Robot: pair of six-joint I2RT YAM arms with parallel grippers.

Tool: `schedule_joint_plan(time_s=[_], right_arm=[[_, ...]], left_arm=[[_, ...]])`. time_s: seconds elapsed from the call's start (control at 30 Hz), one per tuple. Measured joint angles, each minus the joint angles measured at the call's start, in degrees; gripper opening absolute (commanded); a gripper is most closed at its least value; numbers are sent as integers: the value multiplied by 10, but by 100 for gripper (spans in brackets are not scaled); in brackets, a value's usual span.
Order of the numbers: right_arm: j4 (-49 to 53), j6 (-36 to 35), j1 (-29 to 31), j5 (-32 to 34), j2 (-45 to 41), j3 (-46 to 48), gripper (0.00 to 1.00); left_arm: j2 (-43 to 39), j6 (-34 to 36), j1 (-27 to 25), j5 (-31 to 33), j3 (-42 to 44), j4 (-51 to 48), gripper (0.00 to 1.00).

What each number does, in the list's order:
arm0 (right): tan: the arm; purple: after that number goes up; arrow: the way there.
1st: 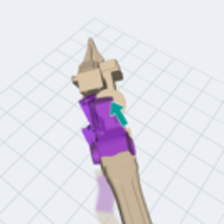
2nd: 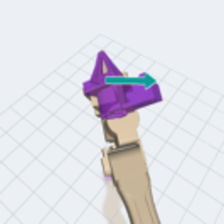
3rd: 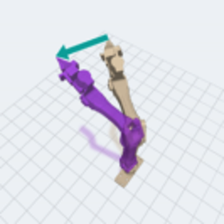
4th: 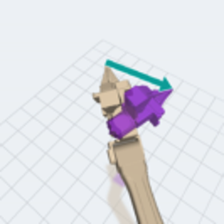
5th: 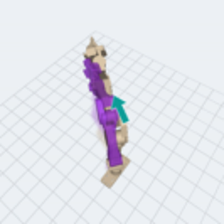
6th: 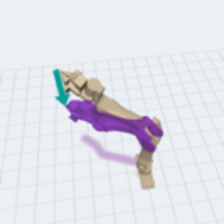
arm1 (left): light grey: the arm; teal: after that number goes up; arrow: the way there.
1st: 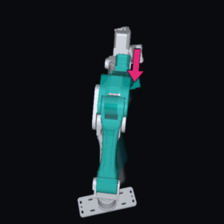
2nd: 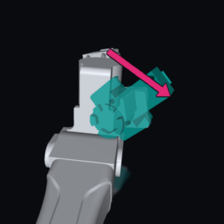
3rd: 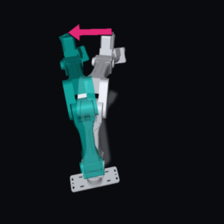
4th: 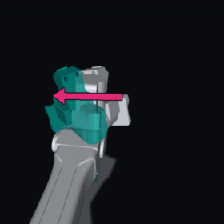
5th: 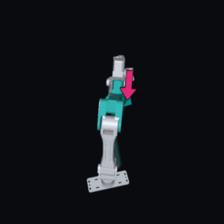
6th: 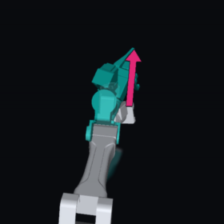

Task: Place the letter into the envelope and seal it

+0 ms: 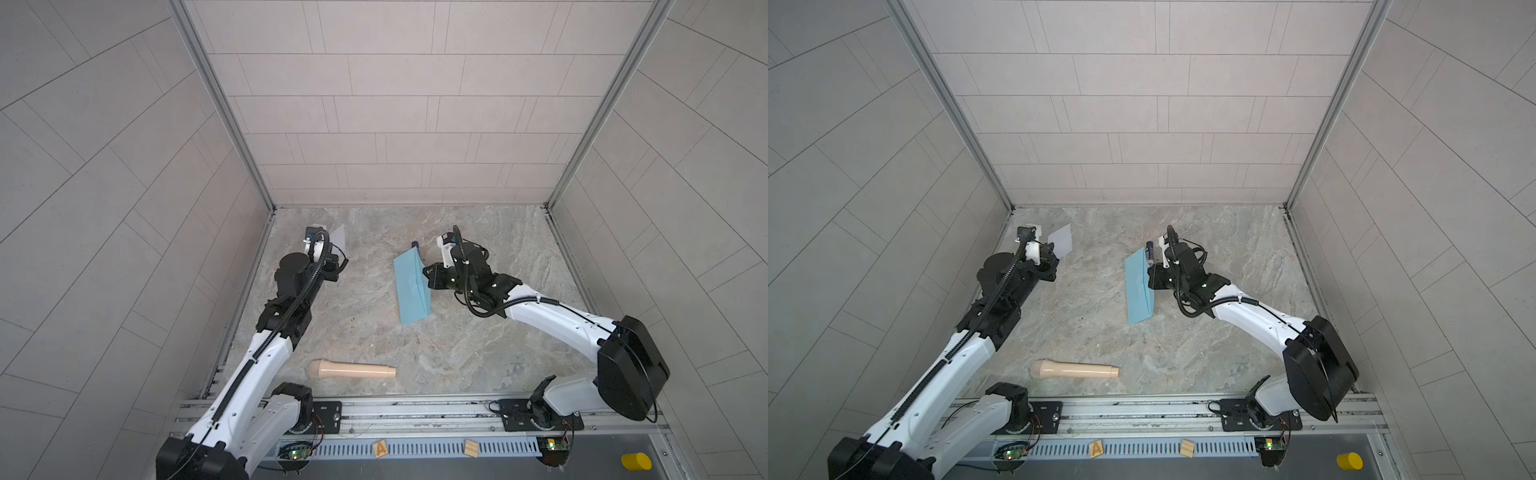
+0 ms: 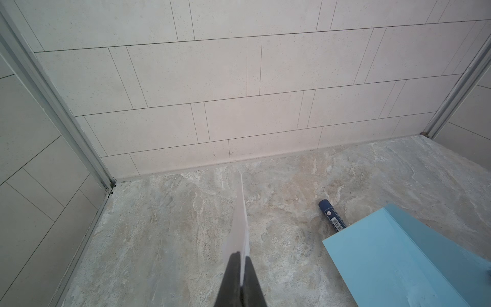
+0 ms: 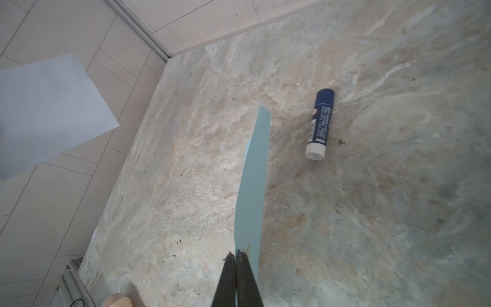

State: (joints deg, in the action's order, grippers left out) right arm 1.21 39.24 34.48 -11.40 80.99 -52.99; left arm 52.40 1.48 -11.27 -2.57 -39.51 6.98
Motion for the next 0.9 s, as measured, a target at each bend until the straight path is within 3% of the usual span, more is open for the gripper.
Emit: schedule_joint_plan(time_s=[0.3,0.9], right_arm=[[-7,0,-47,-13,3,57,0],[-10,-2,-98,-66,89,62,0]], left_arm=[[1,-2,0,-2,0,0,0],[4,-4,0,-4,0,0,0]])
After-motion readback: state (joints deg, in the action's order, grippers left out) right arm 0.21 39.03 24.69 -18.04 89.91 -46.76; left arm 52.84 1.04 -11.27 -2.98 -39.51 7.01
